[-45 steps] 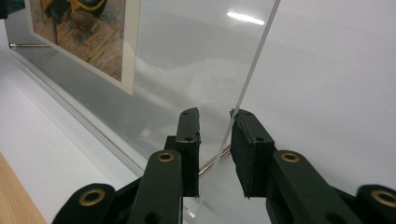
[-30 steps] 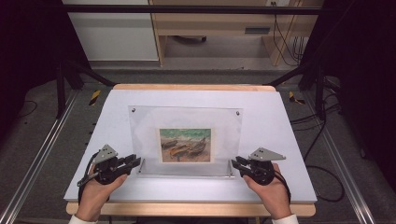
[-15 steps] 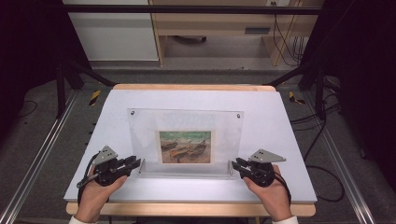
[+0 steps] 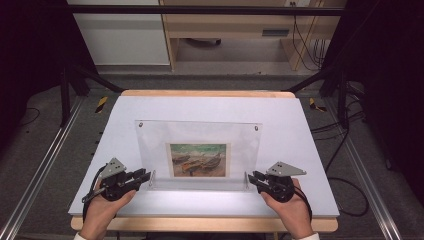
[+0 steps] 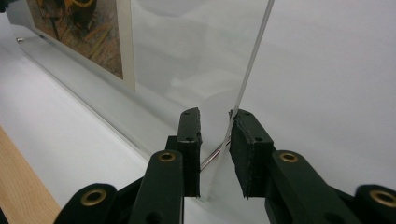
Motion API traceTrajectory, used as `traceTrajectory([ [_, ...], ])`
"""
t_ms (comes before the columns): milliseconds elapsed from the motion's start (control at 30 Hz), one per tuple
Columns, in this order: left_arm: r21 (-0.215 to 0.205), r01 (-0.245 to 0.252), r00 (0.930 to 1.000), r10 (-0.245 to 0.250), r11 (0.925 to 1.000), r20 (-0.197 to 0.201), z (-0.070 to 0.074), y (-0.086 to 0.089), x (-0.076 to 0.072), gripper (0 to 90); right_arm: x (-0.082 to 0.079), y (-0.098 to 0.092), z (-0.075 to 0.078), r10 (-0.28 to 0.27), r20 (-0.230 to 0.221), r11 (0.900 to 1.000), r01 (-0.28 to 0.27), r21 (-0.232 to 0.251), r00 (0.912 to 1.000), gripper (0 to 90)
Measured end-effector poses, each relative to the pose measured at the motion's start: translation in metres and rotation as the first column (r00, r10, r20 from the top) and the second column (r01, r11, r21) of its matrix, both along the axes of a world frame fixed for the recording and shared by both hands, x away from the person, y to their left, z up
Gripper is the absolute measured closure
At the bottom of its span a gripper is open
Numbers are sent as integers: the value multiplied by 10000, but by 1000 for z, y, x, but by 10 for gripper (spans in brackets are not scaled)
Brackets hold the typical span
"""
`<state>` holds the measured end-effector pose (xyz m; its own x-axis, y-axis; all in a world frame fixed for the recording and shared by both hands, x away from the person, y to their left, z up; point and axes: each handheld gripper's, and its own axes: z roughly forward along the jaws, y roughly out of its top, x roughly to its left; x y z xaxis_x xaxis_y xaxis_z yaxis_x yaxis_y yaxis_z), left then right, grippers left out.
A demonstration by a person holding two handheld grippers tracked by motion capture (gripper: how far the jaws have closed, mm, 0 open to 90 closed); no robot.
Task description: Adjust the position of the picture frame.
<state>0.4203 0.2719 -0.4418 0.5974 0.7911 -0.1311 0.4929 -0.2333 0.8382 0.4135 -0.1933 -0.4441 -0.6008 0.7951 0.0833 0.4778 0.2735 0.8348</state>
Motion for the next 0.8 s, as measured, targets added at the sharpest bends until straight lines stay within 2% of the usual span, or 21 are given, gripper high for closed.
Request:
traceTrajectory([
  [800, 154, 74, 10000, -73, 9999, -8, -1, -1, -4, 695, -4, 0, -2, -5, -87, 10000, 5, 44, 10000, 737],
])
